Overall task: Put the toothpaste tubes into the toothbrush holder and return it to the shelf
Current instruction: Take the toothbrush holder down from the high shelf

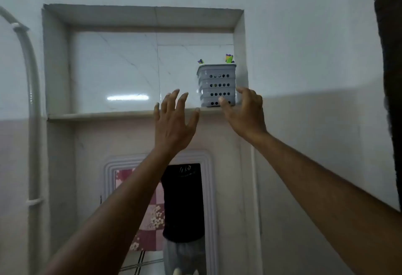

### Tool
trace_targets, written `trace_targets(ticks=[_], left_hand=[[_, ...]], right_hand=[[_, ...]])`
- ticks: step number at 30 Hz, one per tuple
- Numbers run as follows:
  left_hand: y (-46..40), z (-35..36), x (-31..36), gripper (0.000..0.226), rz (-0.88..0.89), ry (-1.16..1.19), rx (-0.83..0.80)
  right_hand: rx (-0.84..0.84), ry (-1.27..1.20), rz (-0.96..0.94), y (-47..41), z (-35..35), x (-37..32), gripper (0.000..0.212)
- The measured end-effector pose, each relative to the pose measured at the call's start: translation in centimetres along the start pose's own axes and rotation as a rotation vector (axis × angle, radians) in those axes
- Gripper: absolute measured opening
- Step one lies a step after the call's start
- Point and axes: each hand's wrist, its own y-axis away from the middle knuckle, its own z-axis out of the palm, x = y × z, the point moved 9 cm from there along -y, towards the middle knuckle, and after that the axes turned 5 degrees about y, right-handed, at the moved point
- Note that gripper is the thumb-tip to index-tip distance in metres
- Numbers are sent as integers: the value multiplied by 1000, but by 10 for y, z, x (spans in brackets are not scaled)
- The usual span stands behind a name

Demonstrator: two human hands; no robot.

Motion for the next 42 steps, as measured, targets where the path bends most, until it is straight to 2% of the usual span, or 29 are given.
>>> trace_targets(ticks=[3,8,11,15,22,27,30,35,42], left_hand=[[-9,-1,-2,65,-37,-72,-33],[-1,-21,32,60,-5,-208,122],[7,-21,29,57,20,-236,120],[12,-11,21,59,0,-232,54],[15,-14,14,60,-139,-1,-31],[20,-29,34,61,-151,127,-16],[33,-45,46,60,-135,146,-4],[109,-55,50,59,-174,206,-101],[280,-48,44,55,-334,310,-300]], right_hand=[[31,-14,4,-16,3,-9,83],[22,-87,28,-30,-12,-18,116],[-7,-126,69,-25,-3,-16,132],[85,-170,110,-16,-11,-8,124],[186,-217,129,1,-35,-18,145],[263,-307,100,24,-66,-18,134],[237,-358,79,50,-80,-13,130],[143,-478,109,141,-82,23,123],[-19,-431,310,322,-61,65,125]])
